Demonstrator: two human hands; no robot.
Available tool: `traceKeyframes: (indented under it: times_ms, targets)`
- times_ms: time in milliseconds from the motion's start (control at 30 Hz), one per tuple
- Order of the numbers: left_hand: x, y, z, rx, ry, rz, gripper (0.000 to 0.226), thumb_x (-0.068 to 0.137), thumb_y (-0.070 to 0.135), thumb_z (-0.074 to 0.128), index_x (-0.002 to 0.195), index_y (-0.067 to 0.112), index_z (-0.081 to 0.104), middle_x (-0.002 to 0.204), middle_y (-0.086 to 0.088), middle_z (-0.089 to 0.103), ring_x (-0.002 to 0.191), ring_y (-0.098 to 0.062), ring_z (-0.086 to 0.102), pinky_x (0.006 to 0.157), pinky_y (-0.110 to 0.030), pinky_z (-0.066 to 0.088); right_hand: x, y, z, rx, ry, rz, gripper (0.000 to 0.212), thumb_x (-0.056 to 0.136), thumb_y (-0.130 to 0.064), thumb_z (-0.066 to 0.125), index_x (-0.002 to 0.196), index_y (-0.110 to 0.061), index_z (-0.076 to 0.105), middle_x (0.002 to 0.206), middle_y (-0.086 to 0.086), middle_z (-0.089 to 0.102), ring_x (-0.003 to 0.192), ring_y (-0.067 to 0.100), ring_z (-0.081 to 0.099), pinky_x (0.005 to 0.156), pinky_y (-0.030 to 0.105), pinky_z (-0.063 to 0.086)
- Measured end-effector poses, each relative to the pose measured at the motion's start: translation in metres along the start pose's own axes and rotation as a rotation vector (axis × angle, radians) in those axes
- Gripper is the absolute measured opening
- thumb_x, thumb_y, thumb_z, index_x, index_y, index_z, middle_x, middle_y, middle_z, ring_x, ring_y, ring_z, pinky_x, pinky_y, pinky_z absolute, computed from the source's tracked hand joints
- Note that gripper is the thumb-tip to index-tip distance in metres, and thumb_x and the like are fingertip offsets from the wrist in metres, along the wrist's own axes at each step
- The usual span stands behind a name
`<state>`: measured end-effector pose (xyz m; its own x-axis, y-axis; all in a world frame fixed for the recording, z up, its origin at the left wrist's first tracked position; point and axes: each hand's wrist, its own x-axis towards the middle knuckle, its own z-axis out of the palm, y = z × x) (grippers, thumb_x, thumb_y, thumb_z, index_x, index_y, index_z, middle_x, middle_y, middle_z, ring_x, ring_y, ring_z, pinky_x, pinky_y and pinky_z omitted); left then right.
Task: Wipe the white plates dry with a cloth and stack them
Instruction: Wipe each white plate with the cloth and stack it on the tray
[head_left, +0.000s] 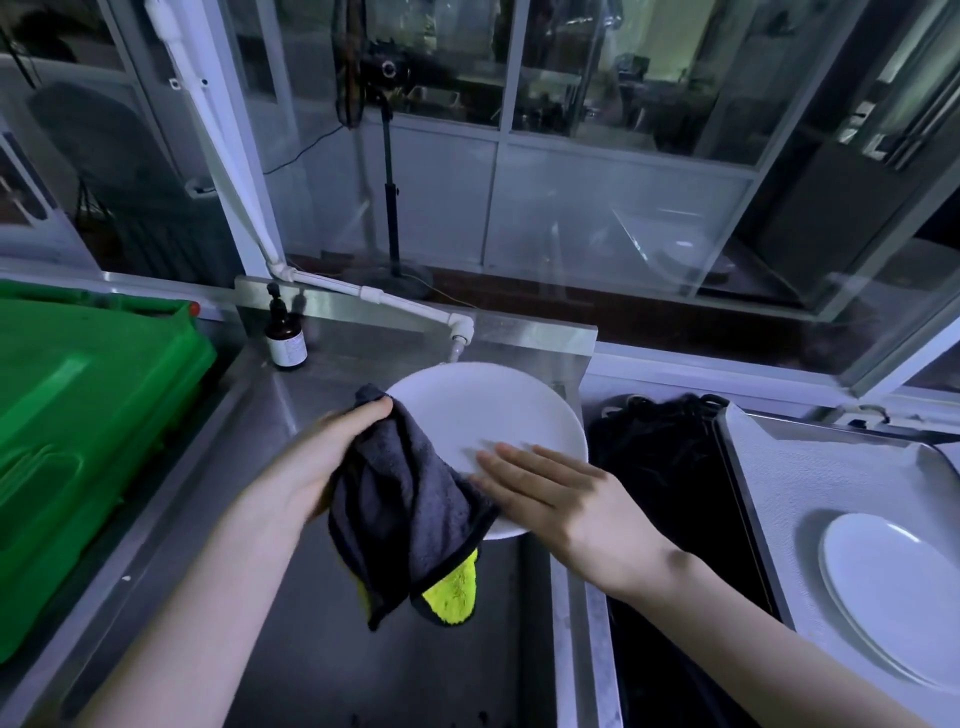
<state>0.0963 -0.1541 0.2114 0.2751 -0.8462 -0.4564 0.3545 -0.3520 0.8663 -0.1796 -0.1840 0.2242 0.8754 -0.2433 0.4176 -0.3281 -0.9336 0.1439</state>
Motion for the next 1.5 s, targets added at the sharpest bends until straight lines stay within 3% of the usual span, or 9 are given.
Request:
traceKeyframes:
  times_ms: [200, 367, 467, 600, 800, 933, 1133, 1333, 1500]
  targets:
    - [0.001, 0.005, -0.008, -0.179, 0.051, 0.033, 0.023, 0.091, 0.030, 0.064, 0.102, 0.010, 0.070, 0.097, -0.012, 0.074, 0.081, -0.021, 0.072, 0.083, -0.034, 0.053, -0.001, -0.008, 0.002, 0.310, 0.006, 0.277, 0.056, 0.084, 0.005, 0.068, 0.133, -0.020, 0.063, 0.136, -0.004, 0.063, 0.124, 0.012, 0.060, 0.090, 0.031, 0.058]
    - [0.004, 0.026, -0.022, -0.246, 0.319, 0.328, 0.018, 0.096, 0.034, 0.061, 0.094, 0.018, 0.070, 0.084, 0.001, 0.077, 0.077, -0.011, 0.074, 0.061, -0.023, 0.056, -0.001, -0.005, 0.002, 0.699, 0.047, 0.765, 0.025, 0.095, -0.024, 0.066, 0.081, -0.045, 0.066, 0.061, -0.022, 0.058, 0.052, 0.002, 0.049, 0.052, 0.011, 0.033]
    - [-0.001, 0.029, -0.013, -0.262, 0.368, 0.485, 0.015, 0.089, 0.035, 0.069, 0.094, 0.020, 0.071, 0.089, 0.002, 0.078, 0.087, -0.016, 0.074, 0.068, -0.027, 0.057, -0.002, -0.003, 0.003, 0.984, 0.126, 0.938, 0.013, 0.095, -0.027, 0.067, 0.087, -0.037, 0.069, 0.075, -0.016, 0.071, 0.071, 0.003, 0.065, 0.062, 0.016, 0.048]
    - [-0.011, 0.006, 0.032, 0.338, 0.340, 0.638, 0.050, 0.075, 0.057, 0.065, 0.090, 0.009, 0.065, 0.092, -0.010, 0.072, 0.082, -0.006, 0.061, 0.077, -0.034, 0.049, 0.011, -0.010, 0.003, 1.210, 0.158, 0.889, 0.036, 0.094, -0.025, 0.067, 0.128, -0.035, 0.062, 0.113, -0.014, 0.071, 0.106, 0.006, 0.067, 0.085, 0.021, 0.055]
    - [-0.016, -0.012, 0.065, 0.873, -0.119, 1.173, 0.051, 0.092, 0.018, 0.066, 0.140, 0.013, 0.053, 0.152, 0.003, 0.042, 0.147, -0.014, 0.028, 0.120, -0.031, 0.024, 0.024, -0.003, 0.004, 1.433, 0.281, 0.886, 0.037, 0.093, -0.015, 0.067, 0.130, -0.019, 0.063, 0.118, 0.007, 0.073, 0.113, 0.029, 0.067, 0.096, 0.046, 0.053]
    - [-0.021, -0.027, 0.064, 0.987, -0.312, 1.173, 0.054, 0.096, 0.024, 0.056, 0.148, 0.022, 0.042, 0.160, 0.011, 0.029, 0.150, -0.012, 0.019, 0.121, -0.039, 0.021, 0.023, 0.009, 0.003, 1.499, 0.326, 0.941, 0.038, 0.087, -0.016, 0.068, 0.125, -0.016, 0.066, 0.117, 0.014, 0.072, 0.110, 0.035, 0.067, 0.092, 0.048, 0.054]
    - [-0.003, -0.003, 0.055, 0.832, -0.162, 0.986, 0.066, 0.093, 0.007, 0.063, 0.148, 0.026, 0.032, 0.155, 0.019, 0.025, 0.148, -0.005, 0.021, 0.121, -0.032, 0.023, 0.016, 0.008, -0.001, 1.539, 0.271, 0.903, 0.034, 0.089, -0.022, 0.070, 0.123, -0.019, 0.069, 0.115, 0.015, 0.071, 0.105, 0.034, 0.070, 0.081, 0.040, 0.057]
    - [-0.018, -0.011, 0.073, 1.101, -0.304, 1.269, 0.069, 0.091, -0.001, 0.062, 0.151, 0.020, 0.037, 0.162, 0.008, 0.024, 0.152, -0.013, 0.014, 0.123, -0.035, 0.011, 0.025, 0.008, -0.002, 1.552, 0.274, 0.903, 0.030, 0.087, -0.023, 0.069, 0.117, -0.020, 0.071, 0.115, 0.012, 0.073, 0.107, 0.030, 0.069, 0.086, 0.035, 0.055]
    - [-0.009, 0.004, 0.054, 0.981, -0.222, 1.054, 0.068, 0.093, 0.004, 0.061, 0.151, 0.021, 0.030, 0.160, 0.011, 0.023, 0.149, -0.006, 0.019, 0.120, -0.019, 0.013, 0.020, 0.009, -0.005, 1.554, 0.242, 0.926, 0.034, 0.089, -0.021, 0.070, 0.122, -0.017, 0.069, 0.116, 0.016, 0.071, 0.107, 0.039, 0.068, 0.085, 0.048, 0.056]
